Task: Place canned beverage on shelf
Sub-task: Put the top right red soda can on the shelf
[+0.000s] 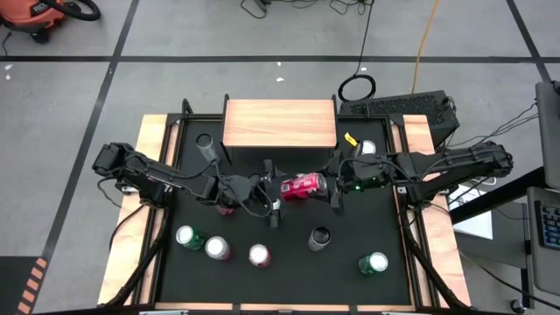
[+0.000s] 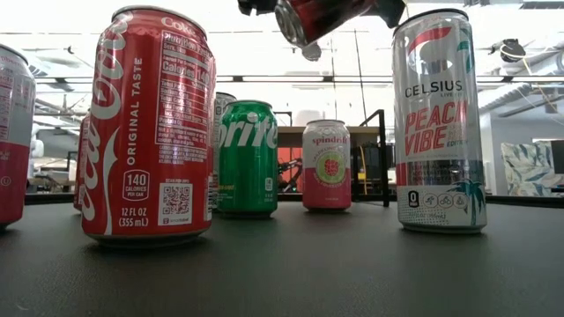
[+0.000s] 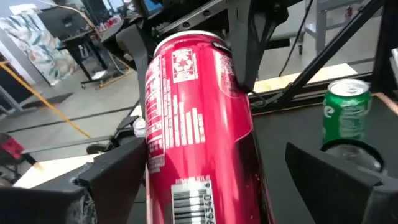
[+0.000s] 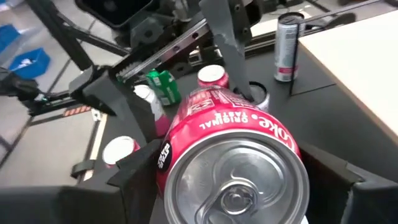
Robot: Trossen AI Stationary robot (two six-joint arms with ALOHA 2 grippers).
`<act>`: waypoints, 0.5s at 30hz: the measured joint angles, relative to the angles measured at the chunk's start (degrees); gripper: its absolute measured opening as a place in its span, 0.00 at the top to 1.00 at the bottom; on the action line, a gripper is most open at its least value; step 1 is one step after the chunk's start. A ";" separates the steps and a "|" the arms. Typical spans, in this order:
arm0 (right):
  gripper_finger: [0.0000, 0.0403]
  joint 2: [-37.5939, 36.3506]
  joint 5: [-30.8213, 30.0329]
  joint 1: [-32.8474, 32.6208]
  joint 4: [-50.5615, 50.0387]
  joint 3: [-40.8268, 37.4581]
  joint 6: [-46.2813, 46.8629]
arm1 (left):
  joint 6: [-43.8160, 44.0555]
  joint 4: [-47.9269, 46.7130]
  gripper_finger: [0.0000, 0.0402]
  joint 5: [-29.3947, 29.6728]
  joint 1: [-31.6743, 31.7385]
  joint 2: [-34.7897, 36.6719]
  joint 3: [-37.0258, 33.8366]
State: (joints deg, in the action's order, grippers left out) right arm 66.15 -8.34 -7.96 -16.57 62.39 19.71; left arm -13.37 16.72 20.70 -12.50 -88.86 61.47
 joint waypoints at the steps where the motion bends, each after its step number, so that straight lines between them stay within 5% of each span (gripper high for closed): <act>1: 0.31 0.00 -0.59 0.11 0.16 0.00 -0.15 | -0.45 1.11 0.05 0.78 0.06 -0.55 0.00; 15: 0.31 0.43 -2.60 0.54 4.57 0.00 -1.90 | -0.75 1.89 0.06 6.28 1.29 -1.18 0.13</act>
State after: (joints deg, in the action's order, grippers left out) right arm 66.58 -10.94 -7.42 -12.01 62.39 17.81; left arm -14.12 18.62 26.98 -11.21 -90.04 61.60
